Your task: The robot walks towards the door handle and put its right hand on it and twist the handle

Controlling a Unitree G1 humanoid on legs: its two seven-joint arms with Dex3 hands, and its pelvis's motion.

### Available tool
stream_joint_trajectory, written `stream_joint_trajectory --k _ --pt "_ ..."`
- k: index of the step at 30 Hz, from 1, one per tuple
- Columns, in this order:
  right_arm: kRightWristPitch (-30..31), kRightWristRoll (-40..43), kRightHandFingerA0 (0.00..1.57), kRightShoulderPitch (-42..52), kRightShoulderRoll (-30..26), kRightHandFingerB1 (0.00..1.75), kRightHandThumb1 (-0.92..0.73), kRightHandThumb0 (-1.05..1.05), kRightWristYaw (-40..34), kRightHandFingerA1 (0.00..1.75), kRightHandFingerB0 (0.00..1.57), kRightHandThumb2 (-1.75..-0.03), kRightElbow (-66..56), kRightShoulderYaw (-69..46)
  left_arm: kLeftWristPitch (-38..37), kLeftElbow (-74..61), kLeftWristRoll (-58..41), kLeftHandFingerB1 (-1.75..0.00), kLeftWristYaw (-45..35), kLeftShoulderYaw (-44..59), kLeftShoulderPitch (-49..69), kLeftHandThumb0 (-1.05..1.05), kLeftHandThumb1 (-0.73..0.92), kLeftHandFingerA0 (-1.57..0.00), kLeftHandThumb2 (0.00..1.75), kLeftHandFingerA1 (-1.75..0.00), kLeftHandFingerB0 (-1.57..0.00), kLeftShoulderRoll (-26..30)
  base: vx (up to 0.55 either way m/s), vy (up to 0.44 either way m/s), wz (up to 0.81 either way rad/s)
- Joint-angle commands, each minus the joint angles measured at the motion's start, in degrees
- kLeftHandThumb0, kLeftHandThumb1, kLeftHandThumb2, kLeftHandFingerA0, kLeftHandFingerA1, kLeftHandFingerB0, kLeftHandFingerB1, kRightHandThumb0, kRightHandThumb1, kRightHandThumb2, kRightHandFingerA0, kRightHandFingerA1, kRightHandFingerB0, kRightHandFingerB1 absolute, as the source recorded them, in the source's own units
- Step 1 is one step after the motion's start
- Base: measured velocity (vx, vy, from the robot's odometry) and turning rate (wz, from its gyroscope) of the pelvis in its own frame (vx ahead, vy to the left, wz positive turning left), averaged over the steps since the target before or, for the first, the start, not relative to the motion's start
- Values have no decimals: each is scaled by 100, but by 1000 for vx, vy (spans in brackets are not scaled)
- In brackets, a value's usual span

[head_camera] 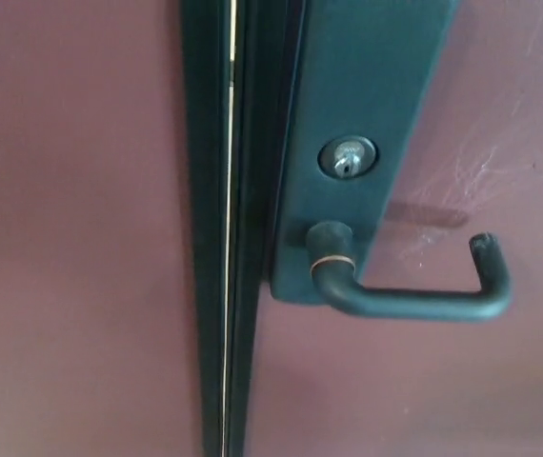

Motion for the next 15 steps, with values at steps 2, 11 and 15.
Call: stream_joint_trajectory --k 2,11,15 --pt "81 -20 75 -82 -52 45 -64 -8 19 54 57 -57 -37 41 23 -2 30 -67 -55 32 36 -25 52 -77 62 -74 -58 -39 108 -68 -5" --pt "95 20 75 -155 -60 45 -65 -9 125 55 57 -57 -23 17 10 5 53 -67 -43 25 42 -25 52 -78 61 -74 -59 -47 -3 45 -9" --pt "96 19 75 -151 -60 46 -65 -9 137 55 58 -57 -49 14 11 0 62 -67 -72 11 24 -25 52 -78 61 -74 -59 -29 -5 285 3"
